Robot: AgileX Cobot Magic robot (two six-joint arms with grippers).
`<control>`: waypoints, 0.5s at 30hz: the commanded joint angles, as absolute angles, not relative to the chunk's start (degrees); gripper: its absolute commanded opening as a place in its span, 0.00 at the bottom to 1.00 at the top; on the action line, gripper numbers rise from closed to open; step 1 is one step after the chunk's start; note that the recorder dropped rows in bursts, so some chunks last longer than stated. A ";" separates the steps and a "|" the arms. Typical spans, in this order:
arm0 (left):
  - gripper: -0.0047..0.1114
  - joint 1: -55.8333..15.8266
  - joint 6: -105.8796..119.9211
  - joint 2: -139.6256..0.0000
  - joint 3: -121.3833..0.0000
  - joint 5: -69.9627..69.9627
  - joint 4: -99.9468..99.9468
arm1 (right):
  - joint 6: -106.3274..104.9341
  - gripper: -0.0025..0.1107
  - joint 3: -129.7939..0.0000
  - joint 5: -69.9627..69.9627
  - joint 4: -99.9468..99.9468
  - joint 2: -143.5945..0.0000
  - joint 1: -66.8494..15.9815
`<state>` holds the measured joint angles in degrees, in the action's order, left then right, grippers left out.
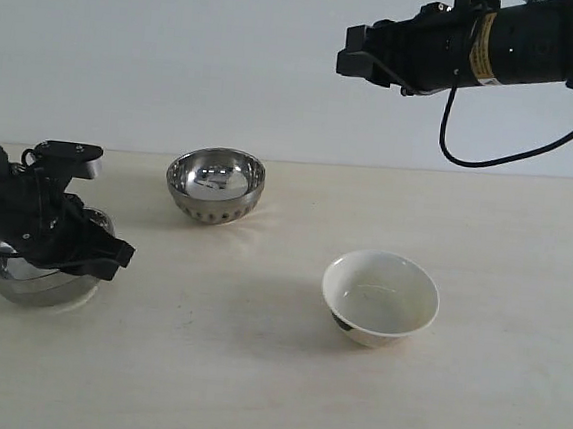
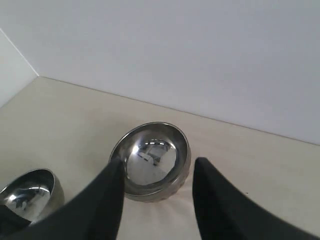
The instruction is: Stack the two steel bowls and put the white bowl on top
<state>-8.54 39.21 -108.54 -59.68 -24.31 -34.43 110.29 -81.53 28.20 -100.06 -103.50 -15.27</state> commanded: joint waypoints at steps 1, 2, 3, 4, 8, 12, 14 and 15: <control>0.07 -10.05 38.55 -109.24 -60.68 -30.92 -34.81 | 110.40 0.37 -81.36 27.60 -99.95 -103.35 -14.88; 0.07 -10.73 38.55 -109.24 -60.68 -30.92 -34.82 | 110.30 0.37 -81.36 27.63 -99.95 -103.35 -14.88; 0.07 -11.92 38.55 -109.24 -60.68 -30.51 -34.82 | 110.30 0.37 -81.36 27.37 -99.95 -103.35 -14.88; 0.07 -12.84 38.55 -109.24 -60.68 -30.29 -34.82 | 110.30 0.37 -81.36 27.40 -99.95 -103.45 -14.88; 0.07 -18.56 38.16 -109.24 -60.68 -28.72 -32.02 | 110.30 0.37 -81.36 27.40 -99.95 -103.53 -14.88; 0.07 -24.39 36.04 -109.24 -60.68 -27.03 -29.90 | 110.54 0.37 -81.25 27.35 -99.95 -103.48 -14.88; 0.07 -26.38 35.66 -109.24 -60.68 -27.03 -28.24 | 110.54 0.37 -80.97 27.13 -99.95 -103.48 -14.88; 0.07 -27.19 34.54 -109.13 -60.68 -26.91 -27.08 | 110.54 0.37 -80.61 26.54 -99.95 -103.48 -14.88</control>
<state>-24.48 37.21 -108.54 -60.87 -25.87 -29.01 110.49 -81.53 27.76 -100.06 -103.50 -15.27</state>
